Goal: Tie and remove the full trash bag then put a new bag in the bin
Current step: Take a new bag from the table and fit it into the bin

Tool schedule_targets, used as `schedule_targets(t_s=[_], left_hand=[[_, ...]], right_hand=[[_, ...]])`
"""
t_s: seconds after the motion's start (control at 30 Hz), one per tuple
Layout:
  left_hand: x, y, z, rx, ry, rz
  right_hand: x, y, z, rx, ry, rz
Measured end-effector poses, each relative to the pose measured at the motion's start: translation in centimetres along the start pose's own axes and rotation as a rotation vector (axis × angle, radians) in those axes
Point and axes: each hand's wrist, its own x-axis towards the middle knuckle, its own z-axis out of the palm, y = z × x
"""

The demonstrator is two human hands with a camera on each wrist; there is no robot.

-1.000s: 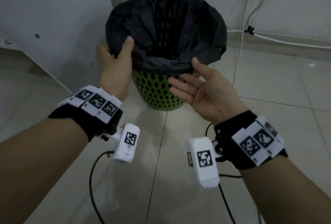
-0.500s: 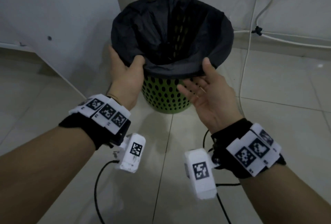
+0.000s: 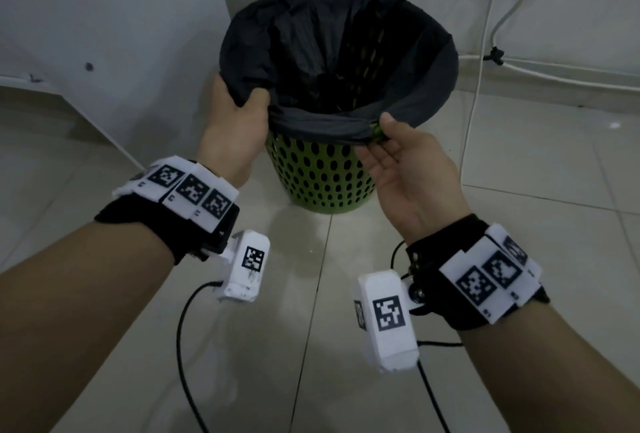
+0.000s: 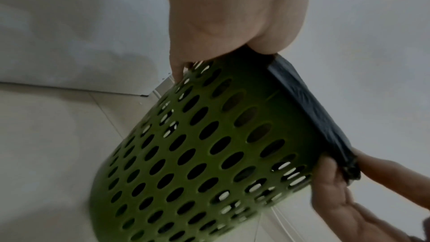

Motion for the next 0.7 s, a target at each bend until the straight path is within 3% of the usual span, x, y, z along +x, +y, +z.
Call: schedule_targets(t_s=[0.13,0.27,0.43,0.57,0.7], left_hand=[[-1.9,0.0,0.4,-0.192,-0.006,-0.055],[-2.5,-0.5,0.6,-0.135,-0.007,0.036],[0.1,0.0,-0.4,-0.03,-0.06,0.006],[-1.5,0.0,0.8,-0.141,0.001,-0.073],[-2.0,0.0,0.9,-0.109,0.034,-0.012]], right_hand=[[-0.3,1.1,0.5,-0.005,-0.032,0.018],[-0.1,0.5,0.1,-0.061,0.012,0.015],[0.7,-1.4,-0.3,-0.048,-0.01,0.008],[0.1,0.7,0.5,-0.031,-0.036,0.009],[-0.1,0.5,0.1,-0.023,-0.002,0.007]])
